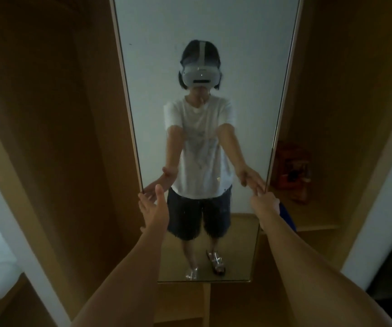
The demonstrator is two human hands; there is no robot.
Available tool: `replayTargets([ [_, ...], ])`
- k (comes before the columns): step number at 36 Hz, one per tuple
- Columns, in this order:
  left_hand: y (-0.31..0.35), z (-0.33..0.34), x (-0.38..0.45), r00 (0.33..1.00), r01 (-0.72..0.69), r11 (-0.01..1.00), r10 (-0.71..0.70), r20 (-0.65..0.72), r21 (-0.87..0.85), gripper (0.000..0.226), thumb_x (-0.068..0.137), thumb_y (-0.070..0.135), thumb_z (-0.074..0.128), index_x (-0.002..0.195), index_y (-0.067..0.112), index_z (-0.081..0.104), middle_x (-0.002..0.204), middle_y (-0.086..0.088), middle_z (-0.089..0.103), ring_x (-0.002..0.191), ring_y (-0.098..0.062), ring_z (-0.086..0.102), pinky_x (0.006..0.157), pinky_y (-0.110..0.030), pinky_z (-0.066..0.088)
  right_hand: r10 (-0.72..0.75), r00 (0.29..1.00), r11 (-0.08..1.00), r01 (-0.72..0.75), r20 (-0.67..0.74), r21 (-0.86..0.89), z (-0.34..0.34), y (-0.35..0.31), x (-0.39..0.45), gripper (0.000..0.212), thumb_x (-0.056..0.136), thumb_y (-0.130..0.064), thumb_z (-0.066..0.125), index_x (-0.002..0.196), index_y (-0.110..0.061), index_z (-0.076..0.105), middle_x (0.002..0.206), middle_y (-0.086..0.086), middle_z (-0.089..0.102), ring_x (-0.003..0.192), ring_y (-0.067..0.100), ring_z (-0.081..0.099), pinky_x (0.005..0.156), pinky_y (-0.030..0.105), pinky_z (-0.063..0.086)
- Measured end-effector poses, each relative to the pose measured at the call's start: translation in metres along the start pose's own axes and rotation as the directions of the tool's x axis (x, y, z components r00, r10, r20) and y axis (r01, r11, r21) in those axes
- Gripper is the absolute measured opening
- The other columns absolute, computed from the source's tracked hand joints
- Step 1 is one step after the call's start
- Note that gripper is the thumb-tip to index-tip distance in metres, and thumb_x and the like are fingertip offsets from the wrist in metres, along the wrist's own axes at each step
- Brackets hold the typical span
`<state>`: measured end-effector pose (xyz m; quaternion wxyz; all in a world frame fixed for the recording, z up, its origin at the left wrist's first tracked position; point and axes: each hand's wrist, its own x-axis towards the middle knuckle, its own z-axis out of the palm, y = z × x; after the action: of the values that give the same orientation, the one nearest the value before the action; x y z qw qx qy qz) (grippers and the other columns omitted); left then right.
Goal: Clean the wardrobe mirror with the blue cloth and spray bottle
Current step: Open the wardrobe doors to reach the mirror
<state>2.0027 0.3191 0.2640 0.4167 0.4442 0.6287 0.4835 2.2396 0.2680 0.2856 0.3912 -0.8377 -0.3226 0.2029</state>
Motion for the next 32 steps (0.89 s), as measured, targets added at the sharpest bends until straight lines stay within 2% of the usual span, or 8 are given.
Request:
replayTargets([
  [2, 0.0, 0.001, 0.007, 1.0, -0.003, 1.0, 0.003, -0.002, 0.007, 0.083, 0.08, 0.076, 0.02, 0.146, 0.032, -0.004, 0.157, -0.002, -0.002, 0.139, -0.039, 0.012, 0.108, -0.062, 0.017, 0.007, 1.0, 0.999, -0.007, 0.017, 0.048, 0.005, 0.0, 0.007, 0.057, 0.093, -0.019, 0.044, 0.145, -0.005, 0.024, 0.141, 0.016, 0.031, 0.08, 0.02, 0.039, 0.057, 0.028, 0.034],
  [5, -0.002, 0.004, 0.015, 1.0, -0.015, 0.999, 0.015, 0.001, 0.041, 0.085, 0.078, 0.077, 0.02, 0.146, 0.033, -0.005, 0.156, -0.002, -0.001, 0.139, -0.039, 0.012, 0.107, -0.063, 0.017, -0.01, 0.999, 0.999, 0.008, 0.041, 0.05, 0.009, -0.001, 0.014, 0.061, 0.092, -0.016, 0.044, 0.147, -0.007, 0.019, 0.144, 0.015, 0.027, 0.086, 0.021, 0.037, 0.055, 0.027, 0.032],
  [11, -0.008, 0.006, 0.032, 0.999, -0.048, 0.992, 0.047, 0.004, 0.117, 0.083, 0.079, 0.076, 0.019, 0.146, 0.033, -0.004, 0.156, -0.003, 0.002, 0.139, -0.037, 0.015, 0.108, -0.061, 0.018, 0.025, 0.998, 0.995, -0.03, 0.053, 0.099, 0.014, -0.008, 0.024, 0.063, 0.089, -0.011, 0.048, 0.146, -0.006, 0.02, 0.145, 0.015, 0.023, 0.075, 0.021, 0.04, 0.064, 0.034, 0.039],
  [20, -0.007, 0.009, 0.043, 0.998, -0.042, 0.985, 0.048, -0.031, 0.168, 0.081, 0.081, 0.075, 0.022, 0.146, 0.032, 0.0, 0.156, -0.005, 0.009, 0.139, -0.035, 0.017, 0.109, -0.06, 0.015, 0.054, 0.998, 0.987, -0.059, 0.037, 0.152, 0.024, -0.013, 0.033, 0.063, 0.089, -0.012, 0.05, 0.145, -0.007, 0.021, 0.145, 0.015, 0.023, 0.093, 0.028, 0.045, 0.069, 0.036, 0.04],
  [25, -0.014, 0.009, 0.042, 0.989, -0.1, 0.964, 0.123, -0.083, 0.245, 0.076, 0.084, 0.071, 0.026, 0.145, 0.031, 0.006, 0.153, -0.006, 0.017, 0.136, -0.032, 0.024, 0.108, -0.055, 0.022, 0.017, 1.0, 0.988, -0.018, 0.005, 0.151, 0.029, -0.01, 0.035, 0.061, 0.089, -0.014, 0.051, 0.143, -0.008, 0.023, 0.144, 0.015, 0.026, 0.099, 0.03, 0.045, 0.071, 0.035, 0.042],
  [27, -0.018, 0.01, 0.039, 0.972, -0.122, 0.954, 0.171, -0.159, 0.274, 0.068, 0.088, 0.061, 0.032, 0.144, 0.026, 0.014, 0.148, -0.009, 0.025, 0.131, -0.031, 0.033, 0.105, -0.052, 0.029, -0.023, 1.0, 0.994, 0.025, -0.013, 0.107, 0.031, -0.007, 0.035, 0.061, 0.091, -0.017, 0.05, 0.145, -0.01, 0.022, 0.145, 0.014, 0.027, 0.115, 0.032, 0.042, 0.078, 0.034, 0.038],
  [30, -0.021, 0.019, 0.026, 0.928, -0.132, 0.948, 0.22, -0.301, 0.288, 0.051, 0.091, 0.038, 0.045, 0.134, 0.014, 0.031, 0.13, -0.013, 0.04, 0.112, -0.03, 0.046, 0.086, -0.043, 0.044, -0.06, 0.998, 0.996, 0.062, -0.027, 0.07, 0.029, 0.003, 0.029, 0.067, 0.09, -0.017, 0.052, 0.148, -0.016, 0.017, 0.147, 0.011, 0.029, 0.119, 0.03, 0.044, 0.08, 0.035, 0.04],
  [32, -0.024, 0.031, 0.012, 0.912, -0.201, 0.93, 0.293, -0.289, 0.309, 0.039, 0.091, 0.028, 0.047, 0.125, 0.011, 0.038, 0.121, -0.012, 0.045, 0.102, -0.026, 0.049, 0.075, -0.037, 0.044, -0.088, 0.996, 0.996, 0.089, -0.013, 0.023, 0.026, 0.013, 0.025, 0.072, 0.087, -0.012, 0.052, 0.149, -0.017, 0.015, 0.149, 0.009, 0.028, 0.124, 0.03, 0.043, 0.087, 0.036, 0.041],
])
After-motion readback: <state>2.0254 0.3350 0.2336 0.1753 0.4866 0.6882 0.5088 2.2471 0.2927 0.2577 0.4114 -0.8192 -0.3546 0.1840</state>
